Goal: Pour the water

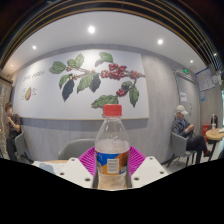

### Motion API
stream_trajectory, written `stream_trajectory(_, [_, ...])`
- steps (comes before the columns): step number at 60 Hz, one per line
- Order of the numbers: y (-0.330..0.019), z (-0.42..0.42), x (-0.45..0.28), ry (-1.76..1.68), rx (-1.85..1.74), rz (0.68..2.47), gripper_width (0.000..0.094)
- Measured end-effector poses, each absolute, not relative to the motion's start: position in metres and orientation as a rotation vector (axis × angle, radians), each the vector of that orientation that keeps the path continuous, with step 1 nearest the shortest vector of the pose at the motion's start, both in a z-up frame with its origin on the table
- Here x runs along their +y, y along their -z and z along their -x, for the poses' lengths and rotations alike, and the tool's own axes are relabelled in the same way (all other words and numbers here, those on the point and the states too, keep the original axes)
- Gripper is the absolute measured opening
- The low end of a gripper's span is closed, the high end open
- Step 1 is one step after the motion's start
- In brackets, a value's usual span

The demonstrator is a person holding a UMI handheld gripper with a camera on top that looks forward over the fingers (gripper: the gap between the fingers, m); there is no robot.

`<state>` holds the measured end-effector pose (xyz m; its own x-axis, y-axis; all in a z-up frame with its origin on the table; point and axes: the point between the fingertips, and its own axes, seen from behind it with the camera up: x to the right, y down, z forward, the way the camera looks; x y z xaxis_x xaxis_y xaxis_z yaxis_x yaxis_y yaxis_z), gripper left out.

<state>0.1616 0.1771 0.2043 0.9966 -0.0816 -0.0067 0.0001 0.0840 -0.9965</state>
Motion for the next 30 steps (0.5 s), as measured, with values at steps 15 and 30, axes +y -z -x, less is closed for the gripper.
stream_trajectory(15, [-0.150, -0.153, 0.182, 0.035, -0.028, 1.569, 0.0377])
stream_trajectory(30, [-0.150, -0.161, 0.184, 0.027, 0.006, 1.585, 0.0380])
